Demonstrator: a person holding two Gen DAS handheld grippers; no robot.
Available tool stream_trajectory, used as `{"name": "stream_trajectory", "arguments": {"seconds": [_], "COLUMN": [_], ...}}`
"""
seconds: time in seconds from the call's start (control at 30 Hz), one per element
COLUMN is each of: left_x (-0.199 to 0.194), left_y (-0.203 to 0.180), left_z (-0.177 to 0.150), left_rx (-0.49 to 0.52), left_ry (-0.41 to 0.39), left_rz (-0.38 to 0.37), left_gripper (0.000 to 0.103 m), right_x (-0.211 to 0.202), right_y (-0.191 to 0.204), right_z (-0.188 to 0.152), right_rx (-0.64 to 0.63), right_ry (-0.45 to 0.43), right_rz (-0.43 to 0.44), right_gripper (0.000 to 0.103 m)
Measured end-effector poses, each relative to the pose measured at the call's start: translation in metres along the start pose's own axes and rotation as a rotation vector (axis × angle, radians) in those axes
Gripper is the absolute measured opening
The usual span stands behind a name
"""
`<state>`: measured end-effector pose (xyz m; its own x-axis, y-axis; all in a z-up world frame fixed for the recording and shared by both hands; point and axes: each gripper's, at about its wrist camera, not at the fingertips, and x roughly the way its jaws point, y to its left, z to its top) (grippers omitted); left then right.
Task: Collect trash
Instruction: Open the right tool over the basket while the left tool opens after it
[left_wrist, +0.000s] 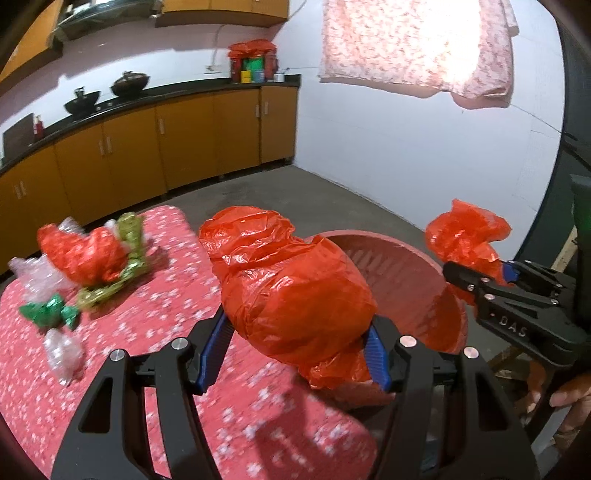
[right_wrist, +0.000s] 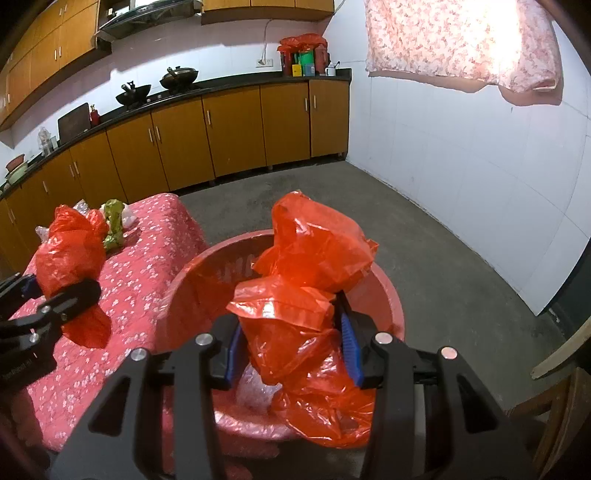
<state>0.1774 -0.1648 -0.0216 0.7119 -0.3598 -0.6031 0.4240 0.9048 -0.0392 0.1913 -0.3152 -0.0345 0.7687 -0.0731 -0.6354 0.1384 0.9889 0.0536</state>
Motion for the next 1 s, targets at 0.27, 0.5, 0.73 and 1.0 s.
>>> {"name": "stream_trajectory", "arguments": {"seconds": [0.27, 0.5, 0.73, 1.0], "left_x": [0.027, 0.043, 0.051, 0.058], "left_y": [-0.015, -0.023, -0.03, -0.03], "left_z": [0.008, 0.012, 0.013, 0.012], "left_rx": [0.037, 0.053, 0.063, 0.051], "left_ry": [0.025, 0.045, 0.058, 0.071], "left_rz": [-0.051, -0.065, -0.079, -0.087], "left_gripper": [0.063, 0.063, 0.064, 0.07], "right_x": [0.015, 0.024, 0.024, 0.019], "right_y": [-0.01, -0.016, -0.02, -0.035], "right_z": [0.006, 0.004, 0.003, 0.008], "right_rx": [0.002, 0.019, 0.045, 0.093], "right_ry": [0.007, 0.006, -0.012, -0.04], "right_rz": [0.011, 0.025, 0.041, 0.041], "right_gripper": [0.043, 0.043, 0.046, 0.057]}}
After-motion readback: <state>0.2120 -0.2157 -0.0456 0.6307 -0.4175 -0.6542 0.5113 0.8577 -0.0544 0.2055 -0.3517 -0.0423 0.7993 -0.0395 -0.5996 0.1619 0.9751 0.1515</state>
